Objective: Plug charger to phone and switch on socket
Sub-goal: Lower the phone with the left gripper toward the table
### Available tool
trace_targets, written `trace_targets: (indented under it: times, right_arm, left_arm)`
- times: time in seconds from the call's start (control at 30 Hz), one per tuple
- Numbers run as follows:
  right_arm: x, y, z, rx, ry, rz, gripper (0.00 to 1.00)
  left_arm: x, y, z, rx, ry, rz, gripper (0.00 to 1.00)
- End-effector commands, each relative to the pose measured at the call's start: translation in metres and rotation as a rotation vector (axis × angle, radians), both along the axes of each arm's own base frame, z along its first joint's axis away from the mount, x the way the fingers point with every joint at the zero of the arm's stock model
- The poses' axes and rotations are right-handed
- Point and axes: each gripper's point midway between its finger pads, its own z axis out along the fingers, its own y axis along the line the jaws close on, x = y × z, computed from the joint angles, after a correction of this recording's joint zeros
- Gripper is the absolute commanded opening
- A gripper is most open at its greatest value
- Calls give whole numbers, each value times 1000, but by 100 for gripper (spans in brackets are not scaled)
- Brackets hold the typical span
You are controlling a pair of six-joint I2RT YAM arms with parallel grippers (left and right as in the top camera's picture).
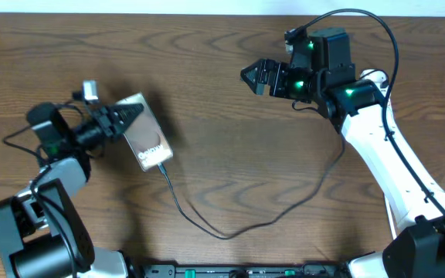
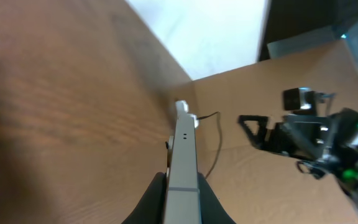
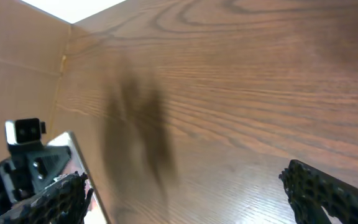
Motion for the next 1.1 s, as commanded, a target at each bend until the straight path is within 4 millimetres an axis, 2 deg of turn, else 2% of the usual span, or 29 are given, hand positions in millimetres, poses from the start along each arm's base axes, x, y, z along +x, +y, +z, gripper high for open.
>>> trace_targets:
  times: [0.0, 0.17, 0.2, 0.3, 0.4, 0.63, 0.73, 1.07]
  right_arm:
    - [-1, -2, 4, -28, -21, -2, 99]
    - [-2, -3, 2, -37, -20, 3, 99]
    - [-3, -3, 1, -41, -16, 5, 99]
    - [-5, -4, -1, -45, -8, 7, 99]
    - [-5, -4, -1, -48, -9, 10, 99]
    - [-6, -4, -2, -50, -3, 11, 99]
    - [-7, -2, -2, -50, -3, 15, 99]
    - [-9, 1, -2, -49, -6, 24, 99]
  left_arm:
    - [1, -7, -24, 36, 14, 8, 7]
    - [7, -9, -57, 40, 111, 38, 7]
    - [8, -8, -70, 41, 147, 53, 7]
    - [8, -7, -83, 41, 184, 66, 7]
    - [9, 0, -105, 83, 259, 128, 8]
    - [3, 10, -132, 159, 367, 195, 8]
    - [-3, 18, -150, 213, 453, 250, 7]
    - [-12, 20, -162, 249, 507, 258, 7]
